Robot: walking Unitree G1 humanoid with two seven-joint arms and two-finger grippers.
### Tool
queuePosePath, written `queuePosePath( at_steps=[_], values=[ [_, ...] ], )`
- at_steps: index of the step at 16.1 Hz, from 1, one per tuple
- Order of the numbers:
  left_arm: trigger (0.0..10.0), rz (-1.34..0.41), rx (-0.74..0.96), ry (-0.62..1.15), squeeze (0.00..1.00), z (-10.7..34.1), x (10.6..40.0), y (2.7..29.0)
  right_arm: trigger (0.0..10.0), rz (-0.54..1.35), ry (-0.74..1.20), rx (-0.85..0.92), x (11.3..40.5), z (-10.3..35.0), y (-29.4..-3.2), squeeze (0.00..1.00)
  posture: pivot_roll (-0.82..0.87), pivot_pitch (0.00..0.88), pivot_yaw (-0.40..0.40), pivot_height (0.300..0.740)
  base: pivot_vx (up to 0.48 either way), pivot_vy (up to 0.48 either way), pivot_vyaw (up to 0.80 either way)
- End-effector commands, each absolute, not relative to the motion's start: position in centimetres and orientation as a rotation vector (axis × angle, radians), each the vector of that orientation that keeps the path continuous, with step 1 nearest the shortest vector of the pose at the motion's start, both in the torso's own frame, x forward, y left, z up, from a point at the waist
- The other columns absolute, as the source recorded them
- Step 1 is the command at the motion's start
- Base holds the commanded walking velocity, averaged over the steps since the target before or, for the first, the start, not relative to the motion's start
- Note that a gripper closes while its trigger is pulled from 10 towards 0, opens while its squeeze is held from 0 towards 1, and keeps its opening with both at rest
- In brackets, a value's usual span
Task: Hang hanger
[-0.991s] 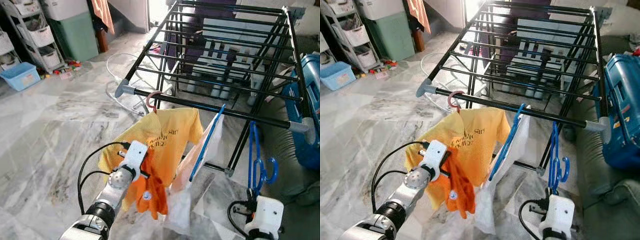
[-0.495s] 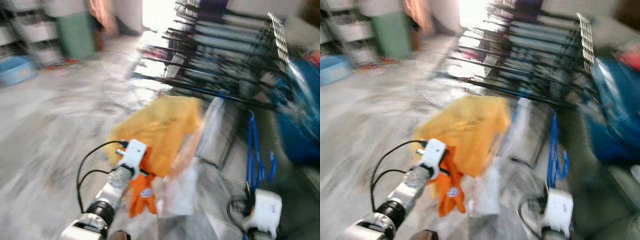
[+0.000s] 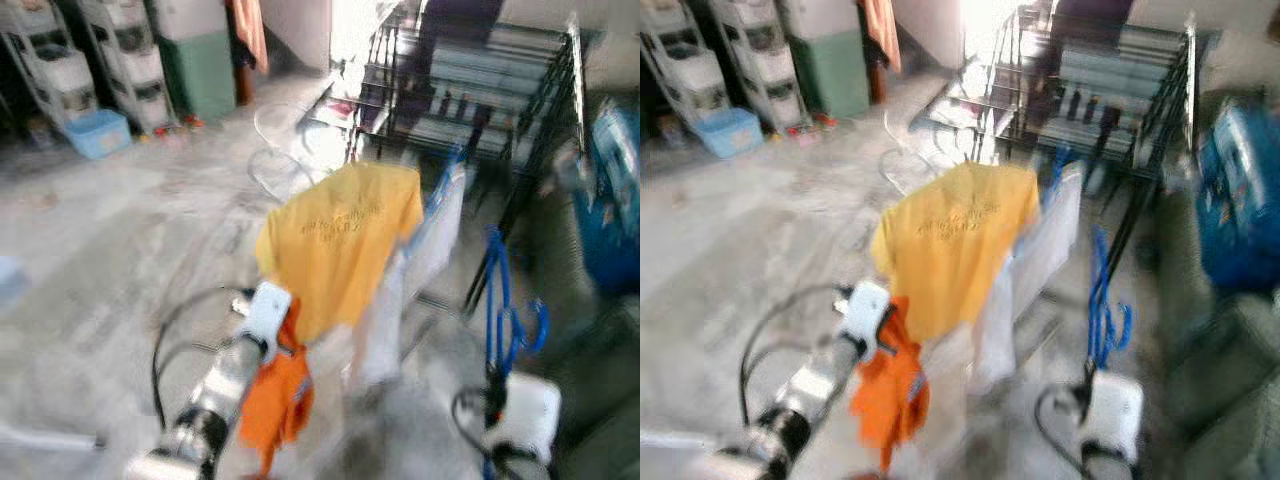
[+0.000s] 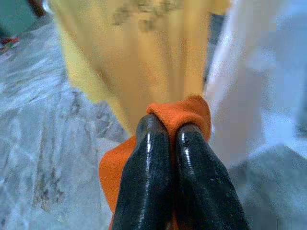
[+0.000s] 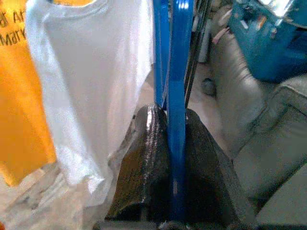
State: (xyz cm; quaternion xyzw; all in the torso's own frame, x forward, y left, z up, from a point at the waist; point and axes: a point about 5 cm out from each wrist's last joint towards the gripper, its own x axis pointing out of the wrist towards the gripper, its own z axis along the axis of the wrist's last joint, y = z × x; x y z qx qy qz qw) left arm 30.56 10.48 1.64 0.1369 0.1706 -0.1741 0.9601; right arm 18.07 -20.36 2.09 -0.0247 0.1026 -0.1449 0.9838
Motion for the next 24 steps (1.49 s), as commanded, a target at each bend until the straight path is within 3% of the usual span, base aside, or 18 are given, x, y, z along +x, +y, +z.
queuePosePath(
  at_steps=[1, 11, 24],
  values=[
    [10.0, -0.363, 0.289, 0.283, 0.0, 3.02, 31.56, 9.95, 10.0, -0.298, 0.194, -0.044, 18.21, 2.39, -20.47, 0.0, 0.0, 0.0, -0.022, 0.74, 0.0, 0.0, 0.0],
    [10.0, -0.353, 0.281, 0.292, 0.0, 2.93, 31.57, 10.31, 10.0, -0.269, 0.214, -0.035, 18.65, 2.04, -19.86, 0.0, 0.01, 0.011, -0.022, 0.74, -0.171, 0.0, 0.0],
    [10.0, -0.369, 0.278, 0.31, 0.0, 2.74, 31.44, 10.28, 10.0, -0.259, 0.243, -0.028, 18.71, 1.56, -19.59, 0.0, 0.02, 0.015, -0.022, 0.74, 0.0, 0.466, 0.0]
  ],
)
